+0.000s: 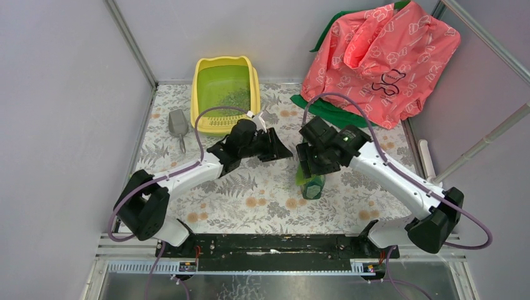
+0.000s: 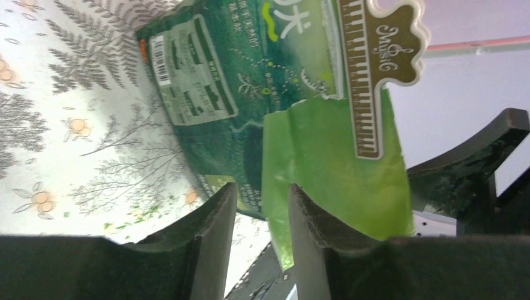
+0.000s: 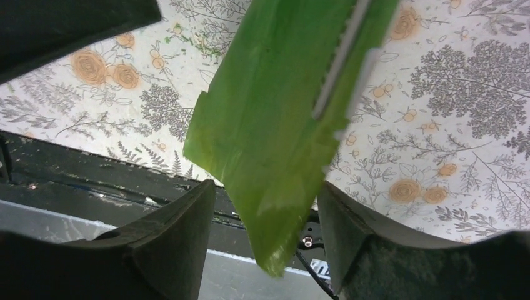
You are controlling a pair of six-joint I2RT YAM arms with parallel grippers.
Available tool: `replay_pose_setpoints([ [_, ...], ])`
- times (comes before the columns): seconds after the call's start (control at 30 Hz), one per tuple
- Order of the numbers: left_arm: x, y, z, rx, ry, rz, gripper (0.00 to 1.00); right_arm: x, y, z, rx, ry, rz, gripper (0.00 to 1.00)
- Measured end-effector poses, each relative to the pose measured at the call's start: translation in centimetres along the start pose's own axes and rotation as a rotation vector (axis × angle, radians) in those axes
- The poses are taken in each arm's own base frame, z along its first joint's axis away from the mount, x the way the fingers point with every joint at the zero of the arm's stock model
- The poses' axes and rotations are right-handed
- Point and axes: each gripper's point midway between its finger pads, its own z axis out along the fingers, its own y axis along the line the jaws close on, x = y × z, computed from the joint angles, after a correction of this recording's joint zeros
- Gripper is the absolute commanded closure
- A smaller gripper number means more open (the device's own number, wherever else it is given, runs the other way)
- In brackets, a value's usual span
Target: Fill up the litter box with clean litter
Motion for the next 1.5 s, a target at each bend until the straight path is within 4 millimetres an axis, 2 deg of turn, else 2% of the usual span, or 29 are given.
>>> replay_pose_setpoints([
  [0.13, -0.6, 0.7, -0.8, -0.021, -0.018, -0.011, 0.48, 0.8, 0.3, 2.0, 0.033, 0.009, -0.003, 0.55],
  [0.3, -1.6, 0.4, -2.2, -0.023, -0.052, -0.01, 0.47, 0.2, -0.4, 3.1, 0.085, -0.022, 0.022, 0.97],
  [0.33, -1.9, 0.4, -2.6, -0.022, -0.06, -0.008, 0.47, 0.1, -0.4, 3.1, 0.091, -0.028, 0.025, 1.0],
  [0.53, -2.5, 1.1, -3.9, -0.036, -0.089, -0.011, 0.47, -0.7, -2.3, 3.1, 0.181, -0.067, 0.037, 1.0],
  [0.67, -2.8, 2.2, -4.8, -0.061, -0.11, -0.018, 0.47, -2.6, -4.4, 3.2, 0.223, -0.116, 0.034, 1.0],
  [0.77, -3.2, 2.8, -6.0, -0.079, -0.134, -0.023, 0.47, -5.1, -5.4, 3.8, 0.219, -0.183, 0.028, 1.0],
  [0.9, -4.8, 3.7, -7.9, -0.106, -0.194, -0.026, 0.46, -9.3, -5.9, 5.6, 0.209, -0.225, 0.026, 1.0],
  [1.0, -5.7, 4.1, -9.1, -0.125, -0.227, -0.024, 0.46, -14.9, -4.8, 7.5, 0.172, -0.274, 0.018, 1.0],
  [1.1, -6.2, 4.7, -10.0, -0.149, -0.25, -0.024, 0.46, -20.8, -2.9, 10.2, 0.117, -0.34, 0.004, 1.0],
  [1.13, -6.4, 4.9, -10.3, -0.161, -0.258, -0.021, 0.45, -22.1, -2.3, 11.0, 0.101, -0.357, 0.0, 0.95],
  [1.17, -6.5, 5.1, -10.5, -0.17, -0.263, -0.02, 0.43, -23.3, -1.9, 11.8, 0.087, -0.373, -0.004, 0.74],
  [1.23, -6.6, 5.8, -10.9, -0.198, -0.271, -0.015, 0.33, -25.5, -1.2, 12.5, 0.052, -0.41, -0.011, 0.29],
  [1.27, -6.7, 6.3, -11.2, -0.22, -0.281, -0.013, 0.3, -25.7, -1.1, 12.4, 0.048, -0.414, -0.014, 0.08],
  [1.3, -6.8, 6.5, -11.5, -0.235, -0.286, -0.004, 0.24, -26.1, -0.8, 12.2, 0.029, -0.431, -0.013, 0.01],
  [1.37, -7.0, 7.0, -12.0, -0.265, -0.304, 0.01, 0.03, -25.7, -0.8, 11.2, 0.001, -0.471, -0.012, 0.0],
  [1.5, -7.8, 7.6, -13.7, -0.34, -0.371, 0.053, 0.01, -20.5, -2.7, 7.7, -0.007, -0.508, 0.002, 0.0],
])
